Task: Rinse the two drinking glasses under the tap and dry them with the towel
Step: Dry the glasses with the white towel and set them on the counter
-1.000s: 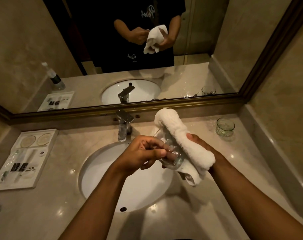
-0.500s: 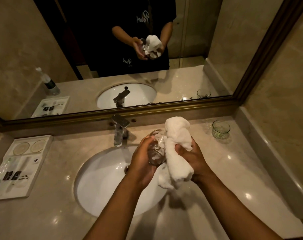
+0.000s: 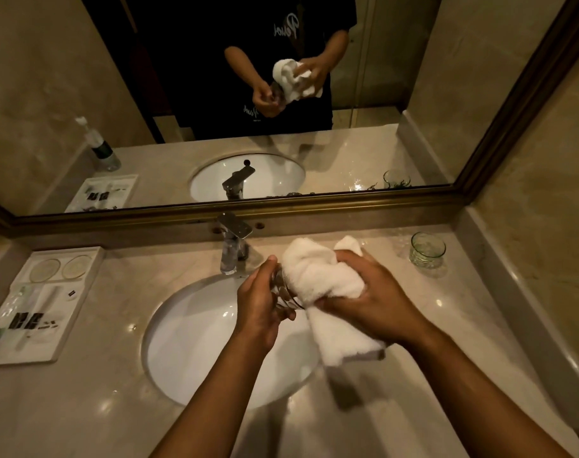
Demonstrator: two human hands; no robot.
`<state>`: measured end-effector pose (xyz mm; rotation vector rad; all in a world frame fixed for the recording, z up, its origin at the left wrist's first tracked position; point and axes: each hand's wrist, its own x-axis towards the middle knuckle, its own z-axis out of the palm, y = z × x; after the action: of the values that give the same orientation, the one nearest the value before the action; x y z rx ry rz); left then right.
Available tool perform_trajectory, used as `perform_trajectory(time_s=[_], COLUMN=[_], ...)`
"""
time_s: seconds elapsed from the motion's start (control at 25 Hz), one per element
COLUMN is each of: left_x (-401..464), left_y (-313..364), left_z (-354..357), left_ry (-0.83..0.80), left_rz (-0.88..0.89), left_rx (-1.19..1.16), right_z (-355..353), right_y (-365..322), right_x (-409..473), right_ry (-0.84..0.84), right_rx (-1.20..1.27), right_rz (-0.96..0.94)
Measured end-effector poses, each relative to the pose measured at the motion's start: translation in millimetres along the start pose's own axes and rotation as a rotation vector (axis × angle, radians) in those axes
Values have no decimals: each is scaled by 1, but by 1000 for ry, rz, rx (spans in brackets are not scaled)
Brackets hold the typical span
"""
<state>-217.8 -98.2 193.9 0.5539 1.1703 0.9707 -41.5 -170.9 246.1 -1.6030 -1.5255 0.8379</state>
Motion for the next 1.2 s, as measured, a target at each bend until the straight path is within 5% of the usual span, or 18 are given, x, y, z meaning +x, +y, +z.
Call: perform_trajectory(time_s=[0.16,0.32,0.52,0.76,0.84,1.0,1.2], left_x=[-6,-8,-6,-9,-5,5,-7], left_y=[9,4,3,11,15,3,-33], left_z=[-1,6,-2,-6,-3,12,25], left_ry=[37,17,-3,-219,-217,-167,-208], left_rz=[154,266,422,614,512,-50,-161], left_rx=[67,386,533,543,340,-273,-376], right_z=[-12,11,23,10,11,15,11], right_y=[-3,-11,-3,15,27,42,44], right_x=[7,9,9,1,-10,-20,-14], right_ry=[1,-156,-288,-429,-267,-95,-106], right_rx=[-605,-842,39,626,772,1337,1476], right_rz=[-24,-230,89,536,625,543,474])
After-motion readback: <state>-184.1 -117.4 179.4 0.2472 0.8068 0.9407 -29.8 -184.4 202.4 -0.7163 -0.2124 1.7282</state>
